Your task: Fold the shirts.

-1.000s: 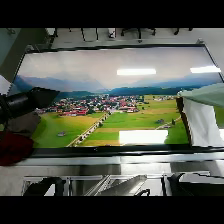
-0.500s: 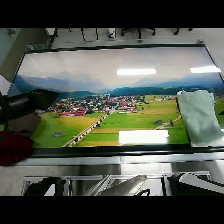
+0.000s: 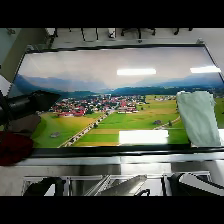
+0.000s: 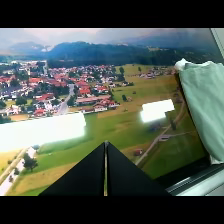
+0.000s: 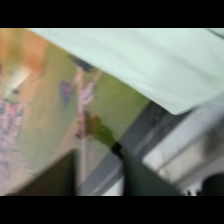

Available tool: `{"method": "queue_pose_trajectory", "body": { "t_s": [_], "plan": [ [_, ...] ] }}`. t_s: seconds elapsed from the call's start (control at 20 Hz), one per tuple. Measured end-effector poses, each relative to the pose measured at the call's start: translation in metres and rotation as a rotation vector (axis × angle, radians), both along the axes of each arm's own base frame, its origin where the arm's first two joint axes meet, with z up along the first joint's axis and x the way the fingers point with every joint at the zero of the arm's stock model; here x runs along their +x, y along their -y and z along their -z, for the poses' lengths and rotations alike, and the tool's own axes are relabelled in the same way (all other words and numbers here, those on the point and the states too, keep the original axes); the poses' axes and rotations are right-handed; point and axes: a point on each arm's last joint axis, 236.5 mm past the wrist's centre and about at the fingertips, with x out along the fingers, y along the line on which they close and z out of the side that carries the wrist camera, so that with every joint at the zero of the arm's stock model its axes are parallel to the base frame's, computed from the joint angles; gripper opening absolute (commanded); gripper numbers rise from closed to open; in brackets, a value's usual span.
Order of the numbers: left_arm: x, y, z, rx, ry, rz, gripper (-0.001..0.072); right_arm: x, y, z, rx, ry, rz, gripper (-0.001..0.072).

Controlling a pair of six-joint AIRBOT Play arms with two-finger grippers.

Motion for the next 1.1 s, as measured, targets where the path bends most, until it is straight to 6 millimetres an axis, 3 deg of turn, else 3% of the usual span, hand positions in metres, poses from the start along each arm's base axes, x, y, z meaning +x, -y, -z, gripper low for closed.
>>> {"method": "queue_pose_trajectory", "body": {
  "t_s": [0.1,0.2,0.3,0.4,0.55,0.7,0.85,1.1],
  "plan": [
    [0.000,0.000,0.000,0.000,-0.001,0.000,0.0015,0.026,-0.019,-0.015,0.002,0.127,-0.086,0.0029],
    [0.000,0.000,0.001,0.001,-0.006,0.002,0.0015,0.048,-0.044,-0.027,-0.029,0.231,-0.202,0.0029],
    [-0.002,0.002,0.008,-0.001,-0.033,0.010,0.0015,0.065,-0.086,-0.036,-0.065,0.328,-0.354,0.0029],
    [-0.009,0.009,0.025,-0.004,-0.084,0.029,0.0015,0.068,-0.142,-0.032,-0.099,0.398,-0.510,0.0029],
    [-0.032,0.031,0.074,-0.015,-0.195,0.077,0.0014,0.047,-0.225,-0.003,-0.112,0.469,-0.698,0.0029],
    [-0.061,0.052,0.121,-0.027,-0.275,0.118,0.0014,0.014,-0.282,0.034,-0.100,0.506,-0.819,0.0030],
    [-0.081,0.063,0.151,-0.037,-0.306,0.131,0.0015,-0.011,-0.311,0.057,-0.075,0.514,-0.890,0.0030],
    [-0.094,0.066,0.166,-0.050,-0.302,0.128,0.0014,-0.035,-0.328,0.070,-0.023,0.484,-0.947,0.0030]
  ]
}}
